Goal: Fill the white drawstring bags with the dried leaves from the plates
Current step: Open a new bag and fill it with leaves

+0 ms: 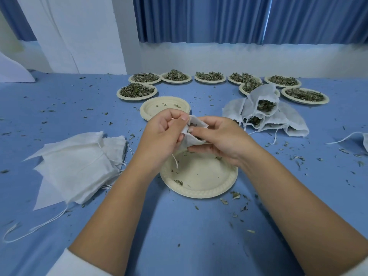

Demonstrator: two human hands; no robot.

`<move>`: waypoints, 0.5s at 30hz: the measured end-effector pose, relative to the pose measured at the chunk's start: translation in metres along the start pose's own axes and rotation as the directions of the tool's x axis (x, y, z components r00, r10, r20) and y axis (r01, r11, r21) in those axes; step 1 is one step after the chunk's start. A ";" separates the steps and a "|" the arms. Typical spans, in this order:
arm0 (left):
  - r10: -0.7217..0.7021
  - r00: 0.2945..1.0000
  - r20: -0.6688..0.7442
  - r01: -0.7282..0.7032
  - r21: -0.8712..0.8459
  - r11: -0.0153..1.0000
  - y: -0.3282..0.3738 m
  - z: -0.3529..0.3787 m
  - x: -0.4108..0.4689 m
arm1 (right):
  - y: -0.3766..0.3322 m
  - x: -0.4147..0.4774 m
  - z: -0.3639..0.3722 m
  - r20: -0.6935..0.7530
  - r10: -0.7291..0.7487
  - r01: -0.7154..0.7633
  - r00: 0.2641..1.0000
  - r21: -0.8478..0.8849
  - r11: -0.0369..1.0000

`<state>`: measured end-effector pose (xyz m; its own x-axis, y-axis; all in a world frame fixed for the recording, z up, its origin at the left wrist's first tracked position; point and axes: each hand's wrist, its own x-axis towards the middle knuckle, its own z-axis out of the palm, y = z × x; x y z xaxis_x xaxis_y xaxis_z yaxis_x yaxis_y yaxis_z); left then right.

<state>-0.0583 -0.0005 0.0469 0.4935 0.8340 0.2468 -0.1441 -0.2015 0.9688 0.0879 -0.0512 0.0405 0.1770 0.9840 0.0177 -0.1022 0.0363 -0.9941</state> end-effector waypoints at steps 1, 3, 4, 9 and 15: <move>0.005 1.000 0.015 -0.005 0.008 1.000 0.000 0.001 -0.001 | 0.000 -0.001 0.001 -0.019 -0.014 0.013 1.000 -0.030 0.999; 0.012 0.999 0.039 -0.012 0.019 1.000 0.000 0.003 -0.002 | 0.001 -0.001 0.004 -0.065 -0.051 0.045 0.997 -0.099 0.994; 0.011 0.999 0.039 -0.011 0.023 1.000 0.000 0.004 -0.002 | 0.002 -0.001 0.006 -0.089 -0.073 0.060 0.993 -0.134 0.989; 0.042 0.998 0.049 -0.047 0.095 0.994 -0.004 0.010 -0.003 | 0.004 0.000 0.011 -0.187 -0.172 0.091 0.967 -0.377 0.922; 0.078 0.994 0.074 -0.088 0.144 0.986 -0.007 0.014 -0.005 | 0.007 0.006 0.011 -0.296 -0.239 0.071 0.925 -0.481 0.874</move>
<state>-0.0477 -0.0101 0.0392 0.5433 0.7751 0.3226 -0.0624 -0.3459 0.9362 0.0772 -0.0427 0.0349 0.4781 0.8498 0.2220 0.3945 0.0181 -0.9187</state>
